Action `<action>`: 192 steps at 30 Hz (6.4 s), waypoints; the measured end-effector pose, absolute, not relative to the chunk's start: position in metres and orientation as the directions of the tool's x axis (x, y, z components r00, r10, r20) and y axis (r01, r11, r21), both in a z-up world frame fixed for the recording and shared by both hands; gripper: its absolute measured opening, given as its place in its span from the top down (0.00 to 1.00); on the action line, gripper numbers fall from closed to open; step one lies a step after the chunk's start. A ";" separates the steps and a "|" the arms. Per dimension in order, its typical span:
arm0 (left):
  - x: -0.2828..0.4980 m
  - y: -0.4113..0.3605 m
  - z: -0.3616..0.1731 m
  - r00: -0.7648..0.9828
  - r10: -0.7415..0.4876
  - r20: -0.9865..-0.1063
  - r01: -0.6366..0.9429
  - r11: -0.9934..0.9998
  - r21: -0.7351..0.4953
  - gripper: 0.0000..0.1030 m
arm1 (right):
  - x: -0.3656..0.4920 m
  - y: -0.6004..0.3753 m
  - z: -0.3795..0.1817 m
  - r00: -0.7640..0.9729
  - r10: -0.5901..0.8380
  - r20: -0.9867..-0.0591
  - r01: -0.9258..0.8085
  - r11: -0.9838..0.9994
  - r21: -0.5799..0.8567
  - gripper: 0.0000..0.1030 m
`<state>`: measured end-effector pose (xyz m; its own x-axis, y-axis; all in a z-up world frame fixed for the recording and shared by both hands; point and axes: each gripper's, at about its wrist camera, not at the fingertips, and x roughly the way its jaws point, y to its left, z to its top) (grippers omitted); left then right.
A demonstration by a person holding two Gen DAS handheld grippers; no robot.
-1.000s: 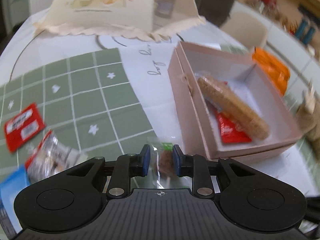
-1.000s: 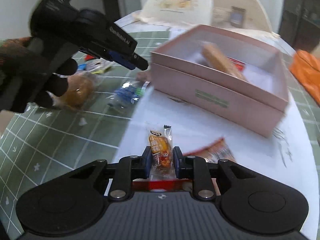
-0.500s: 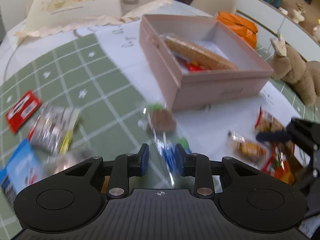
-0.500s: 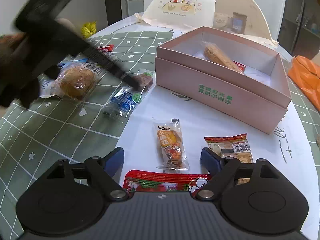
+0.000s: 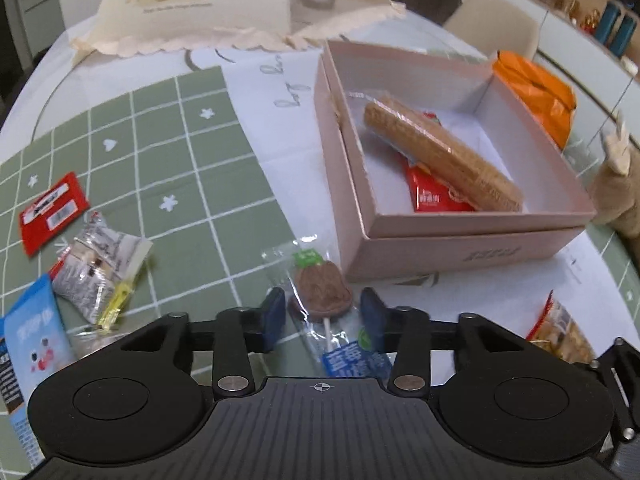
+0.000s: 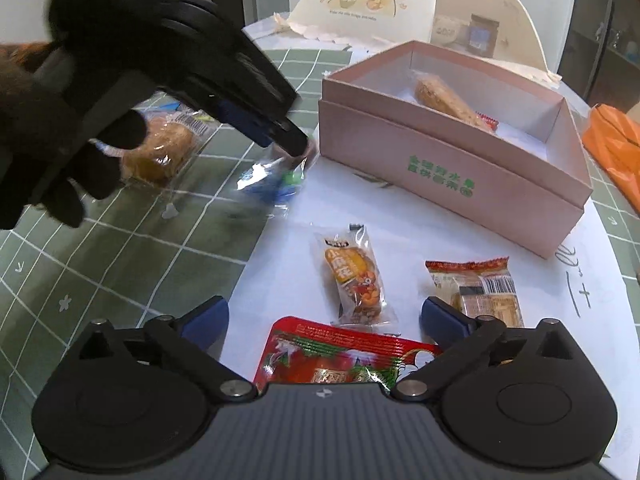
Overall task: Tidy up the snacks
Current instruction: 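Grasp the large red bread packet with the right gripper, then lift the red bread packet with the right gripper while the left holds the lollipop, then carry the red bread packet toward the pink box with the right gripper while the left holds the lollipop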
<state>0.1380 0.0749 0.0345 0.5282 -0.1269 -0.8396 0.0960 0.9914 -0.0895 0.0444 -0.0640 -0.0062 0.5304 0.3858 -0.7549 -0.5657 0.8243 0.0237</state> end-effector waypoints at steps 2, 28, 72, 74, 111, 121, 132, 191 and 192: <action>0.138 0.071 0.033 0.533 -0.110 -0.839 0.107 0.992 -0.061 0.52 | 0.044 -0.064 -0.006 0.523 0.385 -0.761 -0.570 0.822 0.024 0.00; 0.016 0.064 0.037 0.444 -0.203 -0.873 0.241 0.965 -0.102 0.58 | -0.024 -0.107 0.008 0.407 0.350 -0.844 -0.586 0.809 0.054 0.12; 0.028 0.056 0.034 0.491 -0.224 -0.842 0.232 0.965 -0.122 0.56 | -0.011 -0.125 0.009 0.601 0.244 -0.761 -0.534 0.831 -0.155 0.16; 0.028 0.056 0.035 0.492 -0.225 -0.841 0.230 0.965 -0.124 0.56 | -0.005 -0.131 0.010 0.550 0.266 -0.792 -0.520 0.851 -0.075 0.13; 0.024 0.051 0.033 0.510 -0.212 -0.833 0.270 0.960 -0.079 0.56 | 0.054 -0.138 0.000 0.541 0.349 -0.765 -0.521 0.853 0.020 0.10; 0.024 0.050 0.032 0.509 -0.207 -0.836 0.284 0.957 -0.064 0.56 | 0.062 -0.123 0.000 0.525 0.386 -0.759 -0.656 0.751 -0.072 0.05; 0.020 0.050 0.033 0.512 -0.217 -0.831 0.288 0.955 -0.072 0.56 | 0.094 -0.125 -0.008 0.495 0.459 -0.738 -0.660 0.751 0.025 0.00; 0.013 0.058 0.031 0.534 -0.155 -0.831 0.261 0.965 -0.012 0.58 | 0.036 -0.117 -0.003 0.540 0.437 -0.719 -0.604 0.796 0.030 0.18; 0.013 0.057 0.031 0.534 -0.154 -0.831 0.261 0.965 -0.011 0.58 | 0.038 -0.119 0.000 0.539 0.436 -0.721 -0.592 0.805 0.044 0.28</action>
<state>0.0132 0.0575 0.0310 0.5345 -0.1539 -0.8311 0.2614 0.9652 -0.0107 0.0376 -0.1186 -0.0002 0.5387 0.4358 -0.7210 -0.5923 0.8046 0.0438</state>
